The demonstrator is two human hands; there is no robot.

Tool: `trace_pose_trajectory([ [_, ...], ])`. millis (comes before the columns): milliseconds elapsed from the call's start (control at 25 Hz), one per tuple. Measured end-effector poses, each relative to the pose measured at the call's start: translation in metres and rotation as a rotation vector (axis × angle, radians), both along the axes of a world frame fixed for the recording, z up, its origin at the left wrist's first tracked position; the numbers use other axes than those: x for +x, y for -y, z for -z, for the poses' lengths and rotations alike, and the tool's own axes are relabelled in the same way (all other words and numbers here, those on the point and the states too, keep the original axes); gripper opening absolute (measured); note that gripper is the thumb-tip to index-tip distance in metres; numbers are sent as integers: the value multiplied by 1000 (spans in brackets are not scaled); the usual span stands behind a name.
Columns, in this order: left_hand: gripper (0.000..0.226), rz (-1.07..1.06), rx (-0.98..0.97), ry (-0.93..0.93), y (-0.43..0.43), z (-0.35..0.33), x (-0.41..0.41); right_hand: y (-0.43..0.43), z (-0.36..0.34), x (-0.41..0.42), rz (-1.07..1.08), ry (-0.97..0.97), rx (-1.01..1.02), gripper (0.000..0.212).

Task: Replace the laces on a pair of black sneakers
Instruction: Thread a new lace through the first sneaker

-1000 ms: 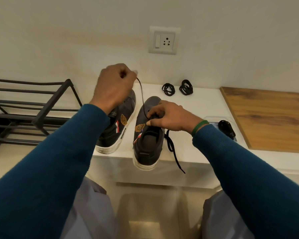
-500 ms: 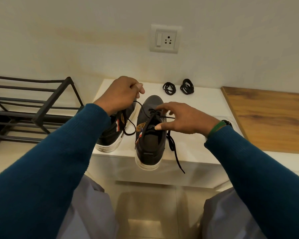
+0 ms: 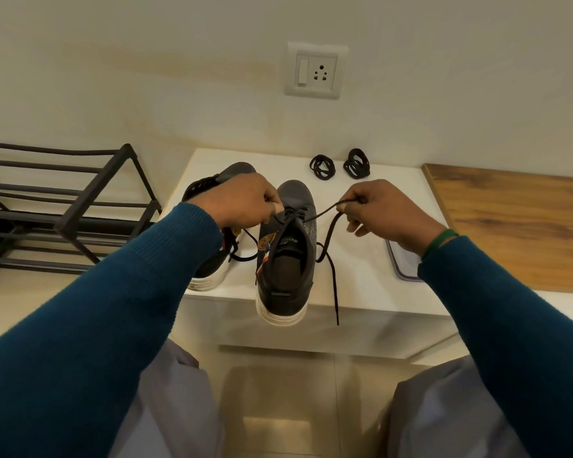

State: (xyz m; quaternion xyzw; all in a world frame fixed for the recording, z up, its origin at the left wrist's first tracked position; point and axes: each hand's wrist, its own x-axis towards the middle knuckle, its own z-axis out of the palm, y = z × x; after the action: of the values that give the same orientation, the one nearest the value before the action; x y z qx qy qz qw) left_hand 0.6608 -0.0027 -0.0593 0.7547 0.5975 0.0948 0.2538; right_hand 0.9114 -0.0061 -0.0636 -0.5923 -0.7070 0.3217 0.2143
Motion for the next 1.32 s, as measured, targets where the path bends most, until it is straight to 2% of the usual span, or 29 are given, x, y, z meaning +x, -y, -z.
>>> trace_pose_trajectory([
  [160, 24, -38, -3, 77, -2, -1, 0, 1, -2, 1, -5, -116, -70, 13],
  [360, 31, -121, -19, 263, 1, -5, 2, -2, 3, -4, 0, -29, -22, 13],
  [560, 24, -59, 63, 175, 5, -8, 0, -5, 4, -7, 79, -67, 34, 15],
  [600, 21, -39, 33, 146, 5, -8, -1, -5, 3, -5, 44, 30, 16, 14],
  [720, 19, 50, -30, 48, 7, -5, -1, -1, 4, -7, -212, 511, -112, 15],
  [760, 19, 61, -30, 33, 7, -3, -1, 1, 5, -10, -276, 551, -146, 19],
  [800, 18, 63, -27, 32, 8, -3, 1, 2, 5, -12, -304, 501, -161, 25],
  [880, 18, 47, -20, 50, 10, -1, 5, 5, 2, -21, -254, 227, -159, 32],
  [1000, 20, 34, -16, 58, 10, 0, 10, 5, 7, -38, -127, -11, -27, 30],
  [1200, 35, 49, 0, 56, 8, 4, 12, 3, 19, -42, -120, 3, 10, 17],
  [1320, 27, 73, -6, 36, 6, 9, 11, 3, 23, -39, -106, 19, 11, 16],
])
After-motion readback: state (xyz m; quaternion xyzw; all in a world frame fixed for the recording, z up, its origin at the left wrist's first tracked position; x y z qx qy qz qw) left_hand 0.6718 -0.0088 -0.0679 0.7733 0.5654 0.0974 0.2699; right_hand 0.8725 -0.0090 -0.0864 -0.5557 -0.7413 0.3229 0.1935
